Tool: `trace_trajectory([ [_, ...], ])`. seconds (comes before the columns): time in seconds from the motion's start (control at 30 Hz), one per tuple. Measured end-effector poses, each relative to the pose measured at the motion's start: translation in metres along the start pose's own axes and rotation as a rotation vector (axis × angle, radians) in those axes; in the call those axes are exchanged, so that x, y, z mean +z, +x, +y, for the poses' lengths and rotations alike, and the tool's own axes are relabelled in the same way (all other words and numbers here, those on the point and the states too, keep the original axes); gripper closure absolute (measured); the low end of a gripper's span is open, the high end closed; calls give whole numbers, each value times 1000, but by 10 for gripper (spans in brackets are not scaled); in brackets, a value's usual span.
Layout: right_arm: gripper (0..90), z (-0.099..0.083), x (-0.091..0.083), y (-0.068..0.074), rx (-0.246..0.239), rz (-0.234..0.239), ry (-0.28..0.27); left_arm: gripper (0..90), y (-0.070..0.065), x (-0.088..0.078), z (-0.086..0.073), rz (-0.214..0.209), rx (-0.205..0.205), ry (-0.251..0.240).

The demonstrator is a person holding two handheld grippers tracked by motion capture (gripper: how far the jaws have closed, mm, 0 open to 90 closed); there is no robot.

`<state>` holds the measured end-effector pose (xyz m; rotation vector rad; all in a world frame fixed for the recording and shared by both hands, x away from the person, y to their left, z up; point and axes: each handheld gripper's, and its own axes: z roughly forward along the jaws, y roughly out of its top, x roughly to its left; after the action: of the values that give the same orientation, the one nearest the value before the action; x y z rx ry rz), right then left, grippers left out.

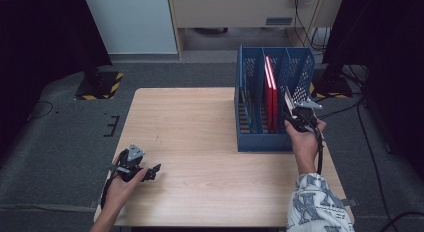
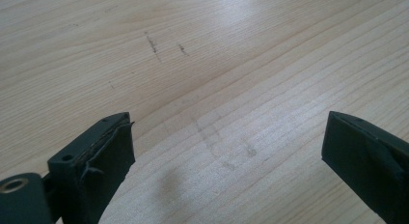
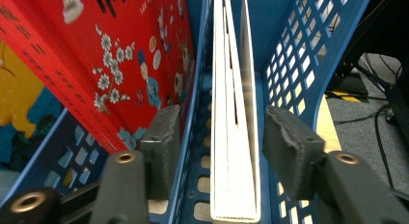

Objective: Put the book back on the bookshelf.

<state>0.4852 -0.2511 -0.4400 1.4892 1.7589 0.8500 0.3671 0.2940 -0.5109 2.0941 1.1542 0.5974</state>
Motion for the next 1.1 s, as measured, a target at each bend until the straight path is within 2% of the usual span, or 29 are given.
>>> trace_trajectory([
  [0.3, 371, 1, -7, -5, 30, 26, -45, 35, 0, 0, 0, 1, 0, 0],
  [0.53, 302, 1, -10, -6, 30, 30, -61, 34, -1, 0, 0, 2, 2, 2],
  [0.73, 250, 0, -12, -5, 30, 54, -70, 34, -1, 0, 0, 2, 2, 3],
  [1.1, 206, 0, -16, -3, 21, 77, -81, 34, -1, 0, 0, 2, 3, 4],
])
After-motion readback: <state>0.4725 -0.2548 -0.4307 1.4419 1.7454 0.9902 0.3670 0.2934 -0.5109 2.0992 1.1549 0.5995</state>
